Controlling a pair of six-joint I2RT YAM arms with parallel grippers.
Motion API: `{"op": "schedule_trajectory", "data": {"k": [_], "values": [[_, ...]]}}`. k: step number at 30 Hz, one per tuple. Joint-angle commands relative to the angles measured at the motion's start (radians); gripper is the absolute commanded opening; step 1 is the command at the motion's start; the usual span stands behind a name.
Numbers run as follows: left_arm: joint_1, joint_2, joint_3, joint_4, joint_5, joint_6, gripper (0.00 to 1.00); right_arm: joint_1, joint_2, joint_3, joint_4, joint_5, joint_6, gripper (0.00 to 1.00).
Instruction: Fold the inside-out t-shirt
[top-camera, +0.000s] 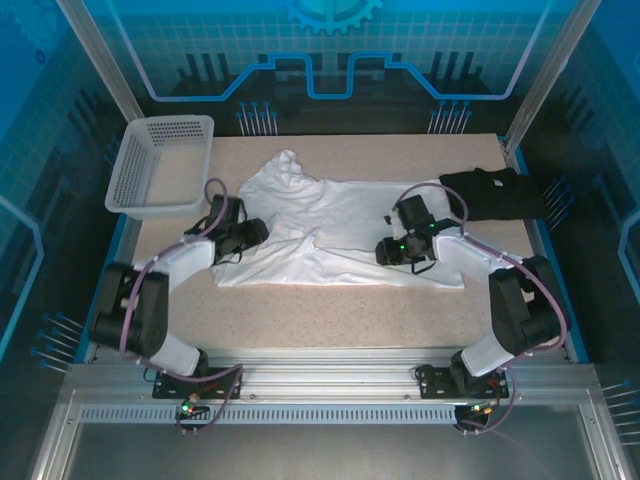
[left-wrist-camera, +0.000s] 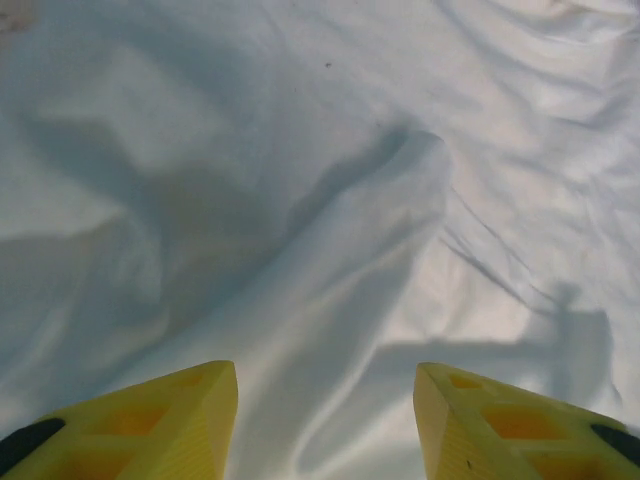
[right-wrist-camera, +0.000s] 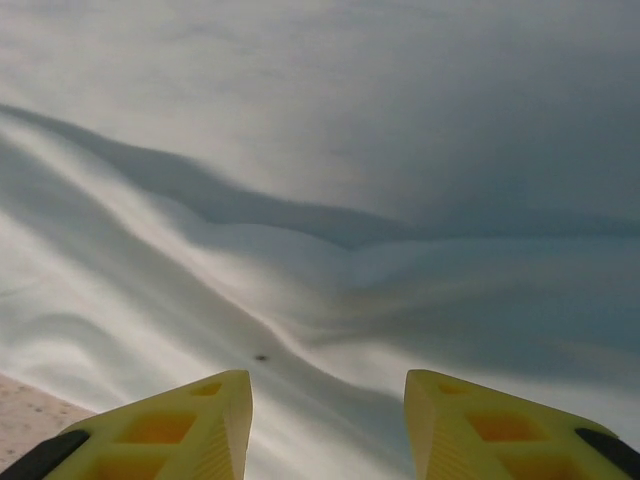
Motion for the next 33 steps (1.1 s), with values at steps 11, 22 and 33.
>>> {"op": "schedule_trajectory", "data": {"k": [11,22,33], "values": [[-0.002,0.274,0.302,-0.256,-0.038,0.145,0.43,-0.087,-0.067,-0.093,0.004,-0.039,-0.011,0.45],[0.004,0.320,0.328,-0.273,-0.012,0.155,0.20,-0.124,0.067,0.027,-0.161,0.075,0.038,0.41],[0.062,0.263,0.313,-0.249,-0.009,0.142,0.01,-0.128,0.179,0.101,-0.259,0.145,0.051,0.33]]}}
